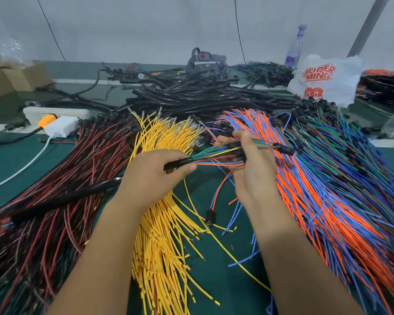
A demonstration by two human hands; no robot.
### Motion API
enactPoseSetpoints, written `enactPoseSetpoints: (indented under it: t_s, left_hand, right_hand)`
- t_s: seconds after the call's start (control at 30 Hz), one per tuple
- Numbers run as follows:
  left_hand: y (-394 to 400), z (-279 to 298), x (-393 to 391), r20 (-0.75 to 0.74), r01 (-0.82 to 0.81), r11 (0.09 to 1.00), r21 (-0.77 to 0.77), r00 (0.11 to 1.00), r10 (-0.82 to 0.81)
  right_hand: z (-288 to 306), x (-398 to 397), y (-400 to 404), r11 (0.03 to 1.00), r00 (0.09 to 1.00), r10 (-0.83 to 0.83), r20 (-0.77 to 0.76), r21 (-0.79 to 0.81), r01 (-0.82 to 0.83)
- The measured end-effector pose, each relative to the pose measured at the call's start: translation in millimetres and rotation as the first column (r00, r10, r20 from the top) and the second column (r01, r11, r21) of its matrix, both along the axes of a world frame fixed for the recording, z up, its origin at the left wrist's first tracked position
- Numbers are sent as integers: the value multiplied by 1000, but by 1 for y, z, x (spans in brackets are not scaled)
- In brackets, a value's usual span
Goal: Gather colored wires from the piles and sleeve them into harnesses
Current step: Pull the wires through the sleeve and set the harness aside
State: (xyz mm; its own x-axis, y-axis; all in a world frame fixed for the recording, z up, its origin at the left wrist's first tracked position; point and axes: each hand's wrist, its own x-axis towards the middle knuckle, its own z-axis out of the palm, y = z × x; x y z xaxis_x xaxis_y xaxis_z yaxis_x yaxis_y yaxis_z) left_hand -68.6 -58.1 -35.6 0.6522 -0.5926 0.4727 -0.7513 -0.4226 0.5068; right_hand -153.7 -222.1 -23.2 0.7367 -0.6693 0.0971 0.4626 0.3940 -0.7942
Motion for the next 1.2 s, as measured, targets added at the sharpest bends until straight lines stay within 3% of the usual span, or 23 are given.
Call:
enactPoseSetpoints:
  t_s: [0.2, 0.4, 0.57, 0.67, 0.9, 1.03, 1.2]
  left_hand:
    - [3, 0, 1, 52, -150, 989, 13, 987, 149]
    - [6, -3, 7, -2, -161, 986, 32, 987, 161]
    - [6, -5, 8, -22, -108, 992, 69, 994, 109]
    - [6, -5, 7, 48, -129, 987, 97, 991, 125]
    - [-5, 2, -5, 218, -84, 971, 223, 975, 35]
    - [-16, 5, -14, 358, -106, 961, 255, 934, 8]
    - [-20, 3, -18, 361, -113, 945, 307, 933, -6]
  right_hand:
    - [-2, -3, -1, 982, 996, 78, -41, -167, -84]
    - [-8, -2, -2, 948, 984, 136, -114, -273, -163]
    - [-7, -3, -5, 978, 992, 119, -30, -167, -123]
    - [-3, -5, -5, 981, 986, 160, 39, -117, -155]
    - [0, 1, -1, 990, 989, -133, -63, -56, 130]
    - [1, 0, 2, 995, 996, -81, -49, -64, 78]
    - [-1, 2, 12, 999, 999, -10, -54, -44, 8]
